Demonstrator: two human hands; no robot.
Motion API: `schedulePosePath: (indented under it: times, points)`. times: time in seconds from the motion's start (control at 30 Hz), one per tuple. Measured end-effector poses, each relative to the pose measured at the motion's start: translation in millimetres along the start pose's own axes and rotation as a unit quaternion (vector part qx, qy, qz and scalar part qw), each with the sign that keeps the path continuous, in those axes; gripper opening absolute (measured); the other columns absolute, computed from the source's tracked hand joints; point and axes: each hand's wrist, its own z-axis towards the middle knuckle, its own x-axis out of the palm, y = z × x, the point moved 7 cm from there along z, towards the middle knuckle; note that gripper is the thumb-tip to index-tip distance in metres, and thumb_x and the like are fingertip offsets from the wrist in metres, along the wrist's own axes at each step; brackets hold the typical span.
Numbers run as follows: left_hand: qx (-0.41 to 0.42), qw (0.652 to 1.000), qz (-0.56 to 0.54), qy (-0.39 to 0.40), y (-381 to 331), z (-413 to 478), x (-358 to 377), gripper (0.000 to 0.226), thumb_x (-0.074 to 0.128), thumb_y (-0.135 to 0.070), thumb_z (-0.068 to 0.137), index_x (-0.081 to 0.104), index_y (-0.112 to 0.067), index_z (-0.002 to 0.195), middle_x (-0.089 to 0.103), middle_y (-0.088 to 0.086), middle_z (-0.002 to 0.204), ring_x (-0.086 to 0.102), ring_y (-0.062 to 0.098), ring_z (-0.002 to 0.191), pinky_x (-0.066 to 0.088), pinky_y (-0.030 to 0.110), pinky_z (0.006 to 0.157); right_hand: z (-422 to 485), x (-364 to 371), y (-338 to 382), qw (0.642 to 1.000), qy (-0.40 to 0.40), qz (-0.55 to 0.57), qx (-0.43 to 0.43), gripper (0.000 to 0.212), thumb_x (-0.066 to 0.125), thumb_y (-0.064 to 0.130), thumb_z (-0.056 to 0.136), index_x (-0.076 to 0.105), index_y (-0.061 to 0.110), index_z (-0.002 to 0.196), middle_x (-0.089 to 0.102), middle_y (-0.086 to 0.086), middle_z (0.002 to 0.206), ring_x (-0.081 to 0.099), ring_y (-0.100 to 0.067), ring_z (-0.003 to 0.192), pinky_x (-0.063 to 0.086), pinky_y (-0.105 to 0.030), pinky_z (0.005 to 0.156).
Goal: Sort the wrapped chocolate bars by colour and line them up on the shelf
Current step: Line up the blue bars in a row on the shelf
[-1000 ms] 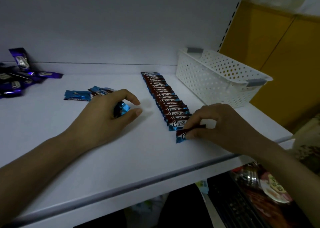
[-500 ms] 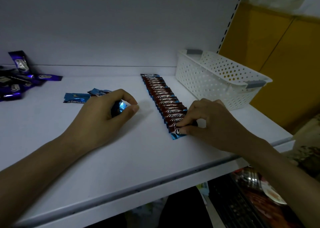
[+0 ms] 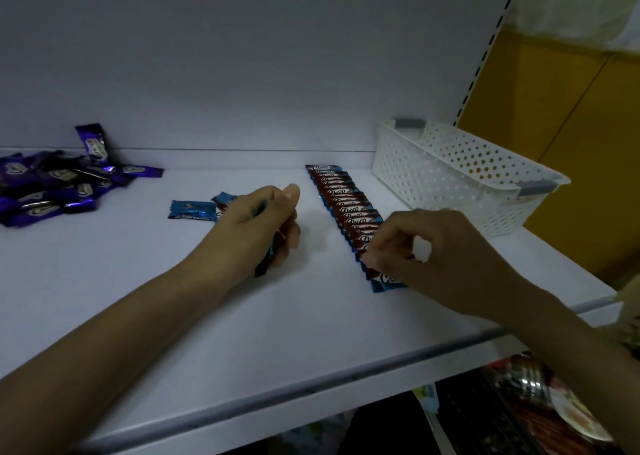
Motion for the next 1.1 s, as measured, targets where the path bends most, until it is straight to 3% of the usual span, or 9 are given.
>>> schedulePosePath:
  times: [0.13,0.27,0.4,0.53,0.67,0.77,0.9,1.0,1.1]
  points:
    - [-0.066,0.979,-0.193,0.032,5,-3,7,0.040,0.031,-0.043,0.100,0.056,-0.014,0.088,0.067,0.003,0.069,0.059,0.014,0.055,0.045,0.027,0.051,20,29,35,0.999,-0.007,0.041,-0.002,0.032,0.070,0.054,0.071,0.065,0.023,0.077,0.062,0.011,0.062,0.058,-0.003,0.059,0.043,-0.014,0.055]
    - [-0.053,0.968,-0.240,0.059,1,-8,2,0.042,0.037,-0.048,0.092,0.065,-0.026,0.113,0.073,0.003,0.098,0.070,0.016,0.086,0.056,0.030,0.066,39,52,53,1.000,-0.019,0.009,0.015,0.044,0.070,0.059,0.069,0.062,0.025,0.095,0.063,0.010,0.065,0.057,-0.001,0.060,0.042,-0.015,0.056]
    - [-0.036,0.962,-0.260,0.069,-2,-5,1,0.054,0.038,-0.056,0.080,0.056,-0.034,0.127,0.071,-0.002,0.113,0.068,0.017,0.105,0.056,0.035,0.085,47,61,53,0.999,0.002,0.041,-0.004,0.010,0.064,0.024,0.086,0.065,0.016,0.090,0.063,0.006,0.066,0.059,-0.008,0.057,0.049,-0.029,0.058]
    - [-0.028,0.973,-0.228,0.003,1,1,-7,0.056,0.033,-0.059,0.082,0.054,-0.033,0.127,0.070,0.002,0.114,0.069,0.020,0.101,0.057,0.035,0.081,49,52,33,0.986,0.044,0.147,0.070,0.015,0.054,0.010,0.093,0.062,0.007,0.080,0.068,-0.009,0.070,0.066,-0.017,0.058,0.052,-0.049,0.065]
    - [-0.035,0.981,-0.168,-0.086,7,7,-20,0.042,0.024,-0.048,0.099,0.059,-0.027,0.110,0.073,-0.002,0.085,0.068,0.008,0.071,0.053,0.022,0.057,41,41,16,0.972,0.069,0.194,0.113,0.016,0.054,0.012,0.093,0.056,0.026,0.084,0.070,0.003,0.069,0.068,-0.014,0.059,0.056,-0.033,0.063]
    - [-0.037,0.980,-0.171,-0.100,9,8,-24,0.042,0.025,-0.044,0.102,0.061,-0.022,0.104,0.071,-0.003,0.070,0.061,0.008,0.052,0.046,0.018,0.045,25,20,3,0.974,0.029,0.194,0.112,0.016,0.055,0.016,0.092,0.055,0.015,0.076,0.068,0.004,0.072,0.065,-0.010,0.061,0.052,-0.021,0.055]
    - [-0.013,0.993,-0.081,-0.084,10,8,-19,0.046,0.027,-0.044,0.102,0.066,-0.020,0.097,0.057,-0.005,0.053,0.039,0.005,0.037,0.032,0.018,0.038,4,-7,-19,0.979,0.003,0.167,0.115,0.017,0.057,0.014,0.091,0.057,0.008,0.075,0.067,0.005,0.076,0.066,-0.015,0.073,0.055,-0.035,0.067]
    - [0.048,0.997,0.038,-0.053,4,4,-10,0.046,0.027,-0.047,0.099,0.067,-0.024,0.092,0.051,-0.006,0.050,0.038,0.002,0.036,0.031,0.010,0.037,-11,-15,-35,0.967,0.013,0.212,0.144,0.013,0.053,0.007,0.093,0.058,0.019,0.091,0.072,-0.005,0.084,0.069,-0.018,0.088,0.056,-0.045,0.074]
    - [0.099,0.990,0.100,-0.015,-2,-2,2,0.046,0.026,-0.052,0.092,0.066,-0.029,0.091,0.053,-0.006,0.054,0.041,0.002,0.040,0.031,0.007,0.041,-22,-18,-41,0.966,0.030,0.209,0.150,0.031,0.051,0.007,0.094,0.053,0.028,0.116,0.073,-0.010,0.084,0.069,-0.020,0.094,0.057,-0.049,0.077]
